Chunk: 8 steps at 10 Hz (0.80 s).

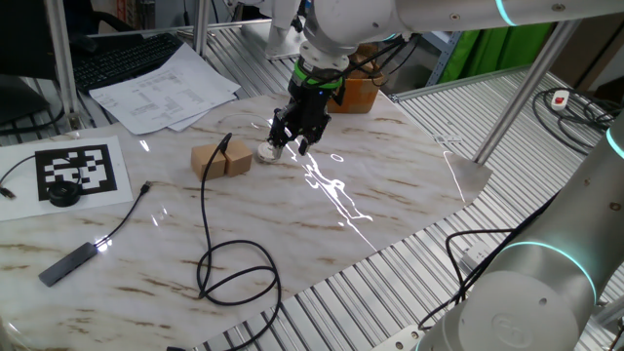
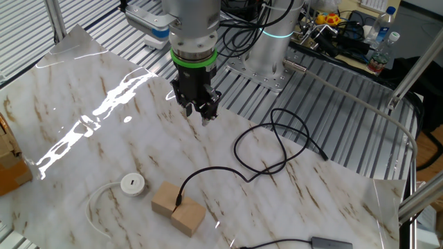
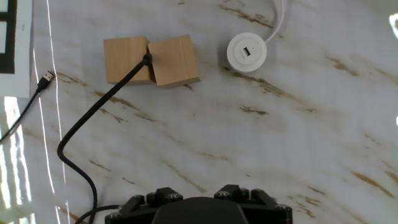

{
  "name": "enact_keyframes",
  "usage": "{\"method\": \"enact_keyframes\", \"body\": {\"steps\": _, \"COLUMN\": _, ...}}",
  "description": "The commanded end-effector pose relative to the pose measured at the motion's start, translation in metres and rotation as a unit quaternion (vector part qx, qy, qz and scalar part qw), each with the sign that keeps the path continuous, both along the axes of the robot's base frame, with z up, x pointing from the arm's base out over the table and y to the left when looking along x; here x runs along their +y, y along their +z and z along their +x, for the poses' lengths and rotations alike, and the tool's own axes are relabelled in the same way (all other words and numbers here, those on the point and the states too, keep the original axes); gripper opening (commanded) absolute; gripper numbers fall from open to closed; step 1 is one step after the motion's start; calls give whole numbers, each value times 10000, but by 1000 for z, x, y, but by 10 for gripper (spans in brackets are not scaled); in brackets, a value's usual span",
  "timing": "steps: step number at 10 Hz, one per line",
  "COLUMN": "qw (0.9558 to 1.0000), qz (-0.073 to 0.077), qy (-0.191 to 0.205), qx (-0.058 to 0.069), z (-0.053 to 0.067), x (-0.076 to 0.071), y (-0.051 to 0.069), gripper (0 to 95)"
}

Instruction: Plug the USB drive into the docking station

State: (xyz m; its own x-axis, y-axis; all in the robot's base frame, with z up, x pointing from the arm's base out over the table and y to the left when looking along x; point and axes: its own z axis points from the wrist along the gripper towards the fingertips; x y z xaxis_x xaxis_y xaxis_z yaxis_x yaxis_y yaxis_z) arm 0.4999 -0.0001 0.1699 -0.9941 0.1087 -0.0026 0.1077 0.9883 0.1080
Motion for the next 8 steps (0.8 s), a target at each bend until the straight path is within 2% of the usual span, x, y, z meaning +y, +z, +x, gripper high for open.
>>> {"method": "enact_keyframes", "body": {"steps": 1, "qw": 10000, "qz": -3, "qy": -56, "qx": -7, "z": 0, "x": 0, "y": 0, "gripper": 0}}
{"method": "enact_keyframes", "body": {"steps": 4, "qw": 9998, "qz": -57, "qy": -198, "qx": 11, "z": 0, "x": 0, "y": 0, "gripper": 0}}
{"method": "enact_keyframes", "body": {"steps": 8, "qw": 9997, "qz": -53, "qy": -246, "qx": 32, "z": 0, "x": 0, "y": 0, "gripper": 0}}
